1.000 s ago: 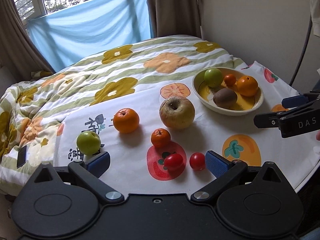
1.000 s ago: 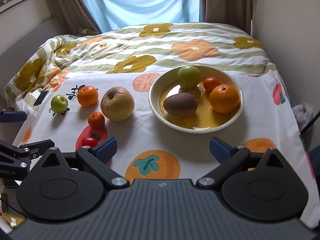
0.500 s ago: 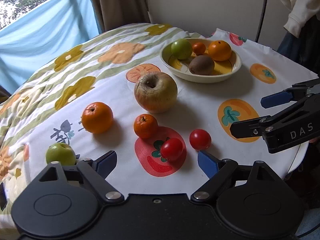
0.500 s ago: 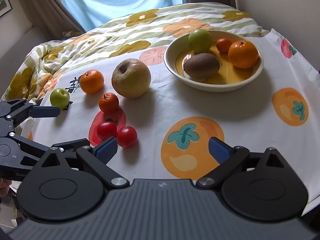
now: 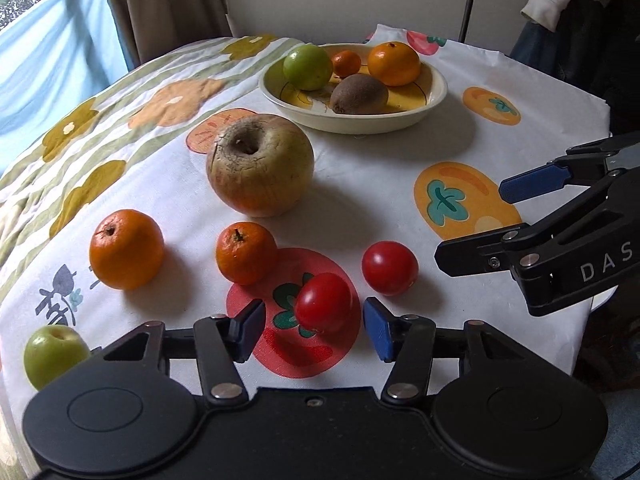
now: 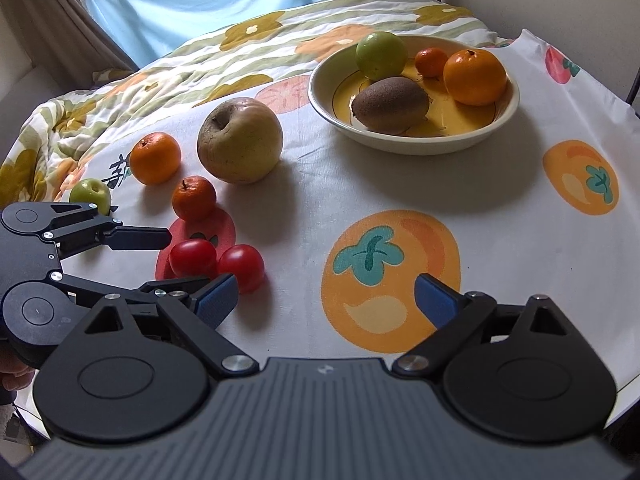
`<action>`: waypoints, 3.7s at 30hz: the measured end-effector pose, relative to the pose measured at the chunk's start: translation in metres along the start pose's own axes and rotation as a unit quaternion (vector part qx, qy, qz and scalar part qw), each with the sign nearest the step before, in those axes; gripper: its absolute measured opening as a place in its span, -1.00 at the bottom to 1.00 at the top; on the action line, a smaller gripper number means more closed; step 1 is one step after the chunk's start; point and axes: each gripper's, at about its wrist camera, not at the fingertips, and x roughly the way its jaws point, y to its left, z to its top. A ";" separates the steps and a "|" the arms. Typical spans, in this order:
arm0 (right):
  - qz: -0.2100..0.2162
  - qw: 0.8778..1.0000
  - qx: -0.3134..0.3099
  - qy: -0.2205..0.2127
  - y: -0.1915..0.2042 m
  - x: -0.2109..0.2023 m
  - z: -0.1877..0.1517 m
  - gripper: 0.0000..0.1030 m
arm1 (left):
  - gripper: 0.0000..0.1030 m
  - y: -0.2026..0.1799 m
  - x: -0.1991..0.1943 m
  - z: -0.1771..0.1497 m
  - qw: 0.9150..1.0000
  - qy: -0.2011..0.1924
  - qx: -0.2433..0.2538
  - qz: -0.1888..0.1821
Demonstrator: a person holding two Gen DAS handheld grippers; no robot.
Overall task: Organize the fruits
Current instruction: 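Grasp a red tomato with the left tool while the right tool grasps another red tomato, then carry both red tomatoes into the duck bowl and open both tools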
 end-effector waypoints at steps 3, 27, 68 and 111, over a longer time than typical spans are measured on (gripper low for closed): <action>0.000 1.000 0.003 0.004 0.001 0.003 0.000 1.00 | -0.32 0.000 0.002 0.000 1.000 0.000 0.005 -0.010; 0.056 0.997 -0.054 0.023 0.034 0.022 0.004 0.39 | -0.34 0.018 -0.015 -0.023 0.997 0.020 -0.059 0.039; 0.077 0.991 -0.108 -0.022 -0.096 -0.064 0.089 -0.12 | -0.34 -0.071 -0.073 0.091 0.969 -0.054 -0.205 0.130; 0.138 0.977 -0.162 -0.004 -0.177 0.080 0.231 -0.12 | 0.26 -0.022 0.092 0.207 0.933 -0.002 -0.276 0.230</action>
